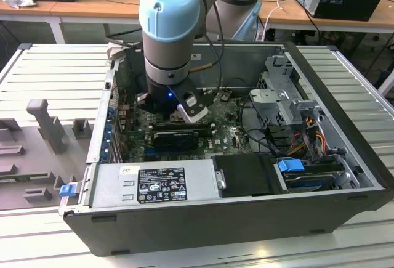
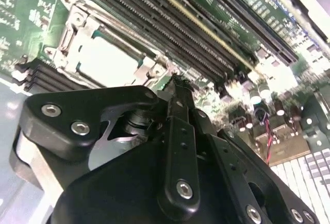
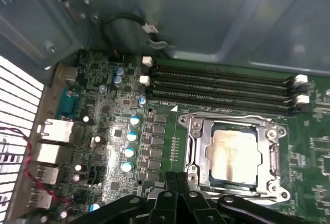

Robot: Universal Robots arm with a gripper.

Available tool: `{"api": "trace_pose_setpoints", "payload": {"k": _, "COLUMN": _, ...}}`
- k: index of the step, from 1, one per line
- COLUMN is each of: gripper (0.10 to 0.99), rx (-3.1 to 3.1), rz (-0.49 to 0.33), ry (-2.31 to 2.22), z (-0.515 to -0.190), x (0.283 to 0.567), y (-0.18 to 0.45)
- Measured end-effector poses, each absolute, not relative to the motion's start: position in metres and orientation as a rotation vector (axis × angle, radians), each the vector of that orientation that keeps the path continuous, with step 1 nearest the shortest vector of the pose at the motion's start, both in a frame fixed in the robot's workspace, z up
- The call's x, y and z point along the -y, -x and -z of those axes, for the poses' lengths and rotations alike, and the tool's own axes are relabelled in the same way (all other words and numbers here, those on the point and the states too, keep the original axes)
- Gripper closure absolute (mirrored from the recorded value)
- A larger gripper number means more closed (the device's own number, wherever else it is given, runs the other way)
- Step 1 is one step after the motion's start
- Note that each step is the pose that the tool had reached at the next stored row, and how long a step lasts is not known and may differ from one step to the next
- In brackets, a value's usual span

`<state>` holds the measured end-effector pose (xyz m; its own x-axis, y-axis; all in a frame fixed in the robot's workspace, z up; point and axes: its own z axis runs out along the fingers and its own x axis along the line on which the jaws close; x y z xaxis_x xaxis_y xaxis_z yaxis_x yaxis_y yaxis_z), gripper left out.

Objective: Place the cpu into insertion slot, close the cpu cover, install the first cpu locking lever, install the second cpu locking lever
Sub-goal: 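Install the second cpu locking lever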

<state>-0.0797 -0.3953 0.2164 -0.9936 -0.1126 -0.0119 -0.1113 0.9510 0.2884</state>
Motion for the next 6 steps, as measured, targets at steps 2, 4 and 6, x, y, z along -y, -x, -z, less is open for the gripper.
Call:
{"api": "trace_pose_setpoints", "payload": {"k": 2, "gripper": 0.980, "rx": 3.098, "rz": 0.457, "ry": -0.178, "z": -0.2193, "x": 0.3952, "y": 0.0797}}
{"api": "trace_pose_setpoints", "payload": {"k": 4, "gripper": 0.980, "rx": 3.098, "rz": 0.457, "ry": -0.178, "z": -0.2215, "x": 0.3951, "y": 0.0797}}
{"api": "trace_pose_setpoints", "payload": {"k": 6, "gripper": 0.980, "rx": 3.098, "rz": 0.458, "ry": -0.178, "z": -0.2214, "x": 0.3951, "y": 0.0797}}
